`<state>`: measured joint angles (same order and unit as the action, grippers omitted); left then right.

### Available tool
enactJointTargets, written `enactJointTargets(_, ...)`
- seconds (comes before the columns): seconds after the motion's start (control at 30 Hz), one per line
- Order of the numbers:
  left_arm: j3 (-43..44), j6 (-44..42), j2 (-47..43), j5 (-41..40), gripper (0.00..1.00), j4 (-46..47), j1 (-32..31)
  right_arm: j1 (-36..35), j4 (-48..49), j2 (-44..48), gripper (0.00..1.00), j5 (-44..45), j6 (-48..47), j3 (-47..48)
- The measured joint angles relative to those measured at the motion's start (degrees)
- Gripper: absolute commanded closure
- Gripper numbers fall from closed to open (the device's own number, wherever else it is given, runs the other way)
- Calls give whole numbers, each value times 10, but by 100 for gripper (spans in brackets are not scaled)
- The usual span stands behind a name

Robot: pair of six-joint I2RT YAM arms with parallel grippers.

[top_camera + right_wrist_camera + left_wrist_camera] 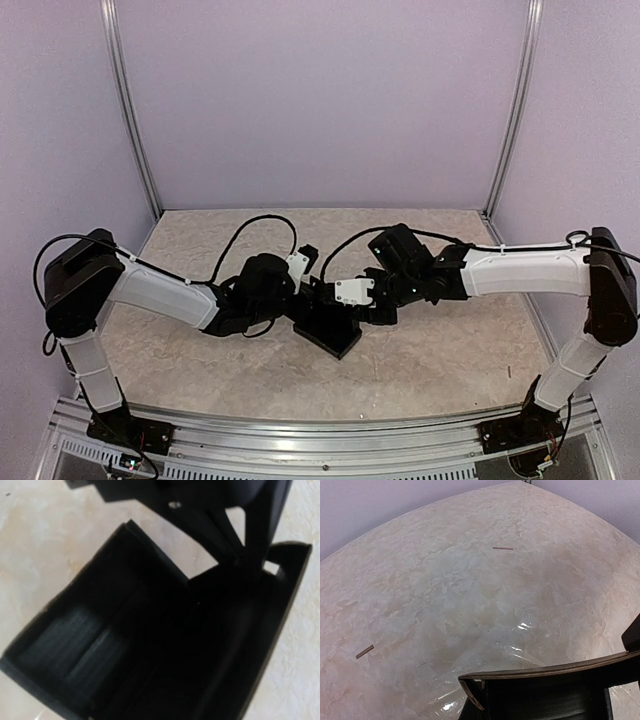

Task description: Fold the paper box

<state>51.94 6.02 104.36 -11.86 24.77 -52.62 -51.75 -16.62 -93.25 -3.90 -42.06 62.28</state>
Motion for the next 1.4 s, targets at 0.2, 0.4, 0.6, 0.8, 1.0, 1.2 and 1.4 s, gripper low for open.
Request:
enactJointTargets(0.2,-11,9,-4,7,98,9,2,-5,0,-1,58,0,-1,0)
enactJointTargets(0.4,-55,27,-22,-2,97,45,-8,-39,3,-1,58,12,-6,-4)
enactJointTargets(0.6,-93,34,-32,-26,97,76,-28,-72,5,-3,57,30,-15,-13)
enactJointTargets(0.8,-125,42,-33,-51,94,94,-45,-103,5,-8,52,49,-25,-16)
enactJointTargets(1.0,-167,49,-36,-65,90,73,-65,-121,0,-9,47,43,-40,-23)
enactJointTargets(1.2,-196,54,-61,-80,87,63,-79,-124,2,-28,46,19,-52,-23)
enactJointTargets(1.4,-220,58,-89,-93,85,28,-84,-127,1,-51,45,-1,-63,-23)
